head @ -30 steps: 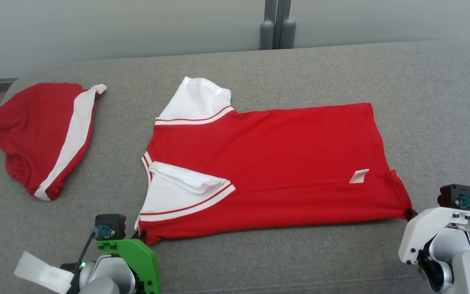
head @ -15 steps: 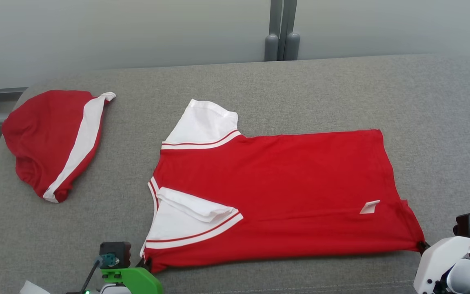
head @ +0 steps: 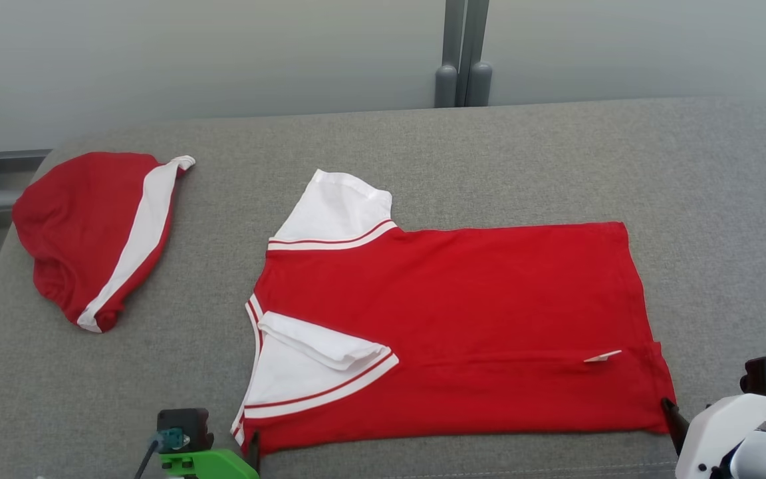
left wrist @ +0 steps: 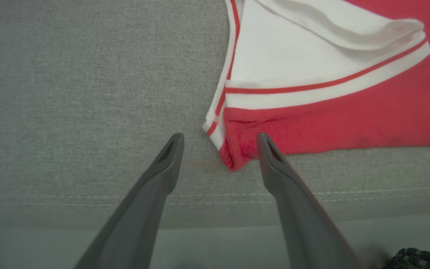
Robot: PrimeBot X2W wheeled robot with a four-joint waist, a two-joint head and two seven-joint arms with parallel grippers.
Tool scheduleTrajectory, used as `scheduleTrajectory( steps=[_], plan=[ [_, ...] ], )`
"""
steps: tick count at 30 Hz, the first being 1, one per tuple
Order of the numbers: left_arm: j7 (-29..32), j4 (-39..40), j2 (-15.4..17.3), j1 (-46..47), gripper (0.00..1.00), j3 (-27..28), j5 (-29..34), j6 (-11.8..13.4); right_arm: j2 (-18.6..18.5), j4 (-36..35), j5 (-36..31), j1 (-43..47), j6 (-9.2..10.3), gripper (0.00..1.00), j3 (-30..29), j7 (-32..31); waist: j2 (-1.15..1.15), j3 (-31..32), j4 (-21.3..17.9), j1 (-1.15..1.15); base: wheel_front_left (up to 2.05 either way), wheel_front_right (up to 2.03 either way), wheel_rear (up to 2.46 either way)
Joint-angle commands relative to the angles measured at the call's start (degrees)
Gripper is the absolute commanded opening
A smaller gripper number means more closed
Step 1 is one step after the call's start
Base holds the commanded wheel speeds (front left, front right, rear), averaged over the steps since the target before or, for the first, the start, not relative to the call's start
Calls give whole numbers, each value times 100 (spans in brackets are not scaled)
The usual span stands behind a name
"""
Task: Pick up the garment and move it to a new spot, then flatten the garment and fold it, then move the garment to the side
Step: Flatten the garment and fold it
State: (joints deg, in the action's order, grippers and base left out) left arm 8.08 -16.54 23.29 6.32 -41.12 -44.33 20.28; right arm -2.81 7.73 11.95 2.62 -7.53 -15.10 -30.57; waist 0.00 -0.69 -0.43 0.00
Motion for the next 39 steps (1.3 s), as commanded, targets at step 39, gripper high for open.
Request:
scheduleTrajectory(
  steps=[39],
  plan=[
    [-2325, 1093, -603, -805, 100, 2687, 786, -1701, -18, 808, 345, -461, 5, 100, 1622, 3936, 0, 636, 324, 0, 0, 0, 0]
  ],
)
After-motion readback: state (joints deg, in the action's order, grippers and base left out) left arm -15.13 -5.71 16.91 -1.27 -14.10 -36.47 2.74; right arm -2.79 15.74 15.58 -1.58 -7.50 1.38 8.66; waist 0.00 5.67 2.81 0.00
